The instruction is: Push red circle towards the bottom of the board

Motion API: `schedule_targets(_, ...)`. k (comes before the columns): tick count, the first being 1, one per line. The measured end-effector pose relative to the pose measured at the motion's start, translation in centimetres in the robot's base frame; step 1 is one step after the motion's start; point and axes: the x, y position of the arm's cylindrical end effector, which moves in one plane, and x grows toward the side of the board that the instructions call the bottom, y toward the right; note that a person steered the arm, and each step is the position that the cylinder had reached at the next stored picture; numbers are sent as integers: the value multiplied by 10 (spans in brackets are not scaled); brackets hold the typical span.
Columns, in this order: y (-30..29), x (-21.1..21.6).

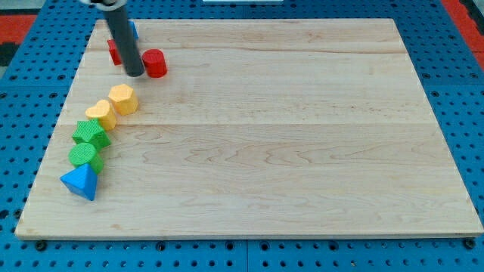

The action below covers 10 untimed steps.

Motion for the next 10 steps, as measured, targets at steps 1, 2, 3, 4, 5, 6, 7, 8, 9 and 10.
schedule_targets(1,45,-14)
schedule_targets(2,166,-14)
schedule_targets(3,209,13)
schedule_targets(4,203,-21)
schedule_targets(5,172,-97)
schedule_targets(6,90,-108)
schedule_targets(7,52,-80)
schedule_targets(8,127,-41)
schedule_targets(9,136,-3)
schedule_targets(10,124,43)
